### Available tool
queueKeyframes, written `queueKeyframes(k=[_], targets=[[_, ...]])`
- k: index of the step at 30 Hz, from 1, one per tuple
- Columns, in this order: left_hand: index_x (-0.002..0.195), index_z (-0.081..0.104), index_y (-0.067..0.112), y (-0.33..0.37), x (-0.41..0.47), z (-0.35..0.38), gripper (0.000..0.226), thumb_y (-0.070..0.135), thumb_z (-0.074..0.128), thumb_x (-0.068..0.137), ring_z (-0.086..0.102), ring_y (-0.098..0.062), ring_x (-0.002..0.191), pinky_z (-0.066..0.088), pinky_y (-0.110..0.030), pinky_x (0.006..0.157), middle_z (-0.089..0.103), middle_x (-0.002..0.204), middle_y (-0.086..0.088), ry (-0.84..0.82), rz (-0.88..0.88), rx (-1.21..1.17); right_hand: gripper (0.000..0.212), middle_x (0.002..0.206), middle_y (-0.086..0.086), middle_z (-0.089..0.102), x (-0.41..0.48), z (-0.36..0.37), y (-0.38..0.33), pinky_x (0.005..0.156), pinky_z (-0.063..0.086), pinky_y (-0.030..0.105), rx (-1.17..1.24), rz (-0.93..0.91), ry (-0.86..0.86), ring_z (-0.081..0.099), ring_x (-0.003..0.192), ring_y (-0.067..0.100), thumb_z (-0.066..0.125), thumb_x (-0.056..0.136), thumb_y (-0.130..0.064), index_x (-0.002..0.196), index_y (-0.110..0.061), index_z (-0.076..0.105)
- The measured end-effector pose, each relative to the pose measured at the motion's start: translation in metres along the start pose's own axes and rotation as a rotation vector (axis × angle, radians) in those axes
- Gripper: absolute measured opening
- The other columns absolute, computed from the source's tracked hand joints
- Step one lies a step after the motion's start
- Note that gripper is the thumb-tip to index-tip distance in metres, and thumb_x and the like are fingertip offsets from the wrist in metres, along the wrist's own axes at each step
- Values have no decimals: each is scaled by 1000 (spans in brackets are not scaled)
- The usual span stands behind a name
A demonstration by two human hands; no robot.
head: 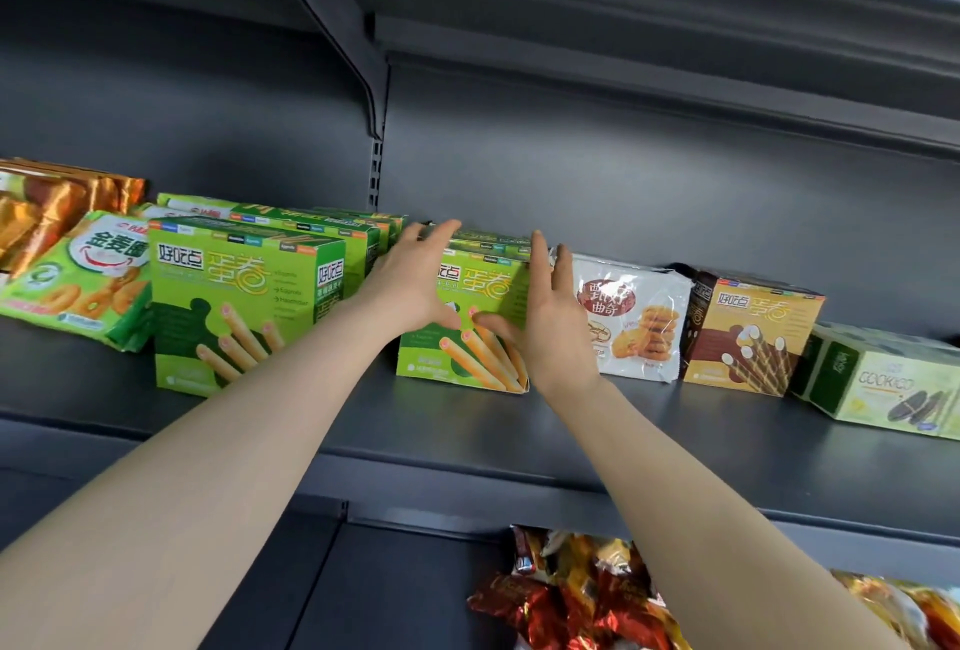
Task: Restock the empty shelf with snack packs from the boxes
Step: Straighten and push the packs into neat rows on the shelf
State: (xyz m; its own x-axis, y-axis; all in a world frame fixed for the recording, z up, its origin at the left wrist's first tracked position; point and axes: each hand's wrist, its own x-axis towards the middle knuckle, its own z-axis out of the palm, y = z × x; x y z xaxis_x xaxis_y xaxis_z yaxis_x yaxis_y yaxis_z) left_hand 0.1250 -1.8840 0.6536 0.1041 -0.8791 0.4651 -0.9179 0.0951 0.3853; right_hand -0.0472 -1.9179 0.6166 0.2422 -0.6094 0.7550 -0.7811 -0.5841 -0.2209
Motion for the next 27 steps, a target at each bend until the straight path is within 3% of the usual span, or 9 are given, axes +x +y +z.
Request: queueKeyframes(k=[5,8,14,17,21,24,27], targets=[[157,21,27,-6,1,-3,112,18,89,69,31,-27,144,30,-40,115,20,162,-3,74,25,-7,93,158,20,27,16,-2,4,100,44,41,28,-9,-15,47,131,42,83,77,-35,150,-7,33],[157,18,29,-8,-8,6,115,10,89,68,33,-26,144,32,-40,113,16,164,2,79,55,-56,85,150,16,37,13,3,13,97,45,40,46,0,-39,50,125,39,87,72,-34,138,-4,43],[149,-25,42,-10,-20,17,144,11,89,68,33,-28,145,41,-44,107,-3,166,2,135,70,-100,102,153,13,31,2,4,16,99,48,44,94,-18,11,45,131,34,87,70,-39,151,-12,32],[149,-28,39,-9,-23,15,143,15,89,69,41,-28,140,44,-42,104,0,166,0,165,54,-108,107,155,13,29,-1,2,16,99,48,44,84,-21,31,43,134,33,85,71,-46,155,-16,25],[152,-26,20,-9,-25,18,139,29,87,72,61,-25,118,51,-33,89,7,166,-8,143,-45,-59,112,158,12,27,-3,0,16,104,44,45,52,15,21,36,140,33,82,72,-49,156,-13,19],[156,-16,16,-10,-28,19,134,32,87,72,42,-28,139,43,-37,105,1,166,-9,144,-11,-24,108,156,13,33,1,-3,18,114,37,46,-20,-31,17,33,143,33,79,71,-58,153,-8,30],[158,-2,16,-7,-21,10,127,36,87,70,24,-29,149,32,-41,114,0,166,-8,161,56,21,104,152,13,40,17,-11,14,110,38,46,-57,-63,15,38,139,33,74,69,-66,148,-8,39]])
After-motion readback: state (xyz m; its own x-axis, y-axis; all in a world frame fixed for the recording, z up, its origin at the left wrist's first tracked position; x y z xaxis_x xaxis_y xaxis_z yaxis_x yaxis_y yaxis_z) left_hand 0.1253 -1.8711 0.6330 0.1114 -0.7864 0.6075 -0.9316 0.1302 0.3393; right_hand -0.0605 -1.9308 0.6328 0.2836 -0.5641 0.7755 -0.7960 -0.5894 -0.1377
